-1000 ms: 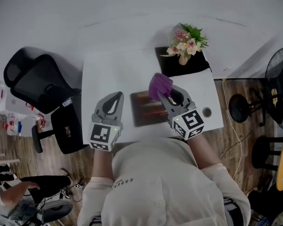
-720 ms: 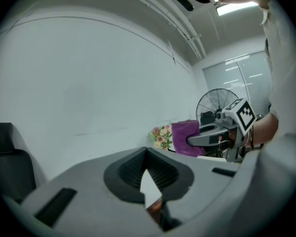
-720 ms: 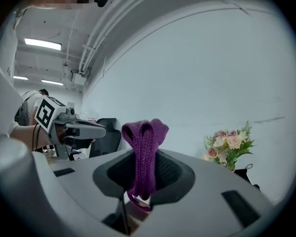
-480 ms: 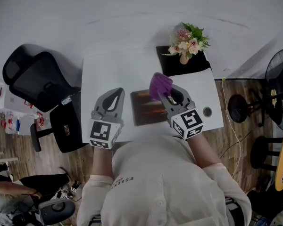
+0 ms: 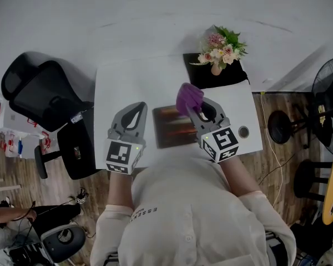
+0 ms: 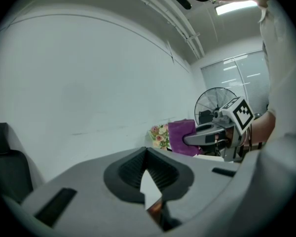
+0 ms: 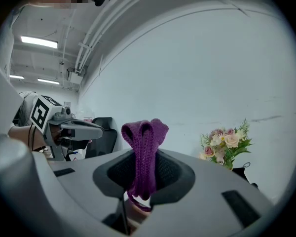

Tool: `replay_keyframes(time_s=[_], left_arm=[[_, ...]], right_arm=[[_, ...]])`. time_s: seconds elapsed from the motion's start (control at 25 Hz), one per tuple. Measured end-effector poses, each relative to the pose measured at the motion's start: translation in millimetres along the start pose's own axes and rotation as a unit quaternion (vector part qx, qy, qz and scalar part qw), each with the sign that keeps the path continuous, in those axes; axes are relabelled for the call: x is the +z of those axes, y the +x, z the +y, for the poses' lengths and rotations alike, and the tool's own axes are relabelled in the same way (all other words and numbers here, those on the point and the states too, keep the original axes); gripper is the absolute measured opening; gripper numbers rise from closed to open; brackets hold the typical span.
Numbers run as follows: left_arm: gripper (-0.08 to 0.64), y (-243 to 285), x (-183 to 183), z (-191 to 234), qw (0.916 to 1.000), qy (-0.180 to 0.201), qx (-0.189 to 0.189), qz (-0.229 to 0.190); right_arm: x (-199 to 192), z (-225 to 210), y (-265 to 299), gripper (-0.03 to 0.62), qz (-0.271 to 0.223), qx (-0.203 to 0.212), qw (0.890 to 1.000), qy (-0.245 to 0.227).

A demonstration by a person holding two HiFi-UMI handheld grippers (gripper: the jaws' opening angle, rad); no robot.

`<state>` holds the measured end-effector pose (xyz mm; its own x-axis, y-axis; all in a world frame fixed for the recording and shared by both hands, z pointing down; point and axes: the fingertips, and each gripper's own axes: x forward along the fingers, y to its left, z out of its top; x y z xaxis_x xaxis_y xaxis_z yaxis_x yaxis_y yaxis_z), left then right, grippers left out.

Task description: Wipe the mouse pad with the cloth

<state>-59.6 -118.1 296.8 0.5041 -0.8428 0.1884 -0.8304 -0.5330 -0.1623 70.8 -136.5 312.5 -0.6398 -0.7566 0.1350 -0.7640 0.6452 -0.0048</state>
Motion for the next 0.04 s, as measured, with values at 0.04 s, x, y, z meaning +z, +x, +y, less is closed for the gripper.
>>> replay_keyframes(time_s=[0.04], left_arm=[[0.002,1.2,-1.0,-0.2,1.0,-0.001,-0.002,0.0]], right_arm=[[-0.2,-0.7,1.1,0.095,0.0,-0.001,1.0,0.0]])
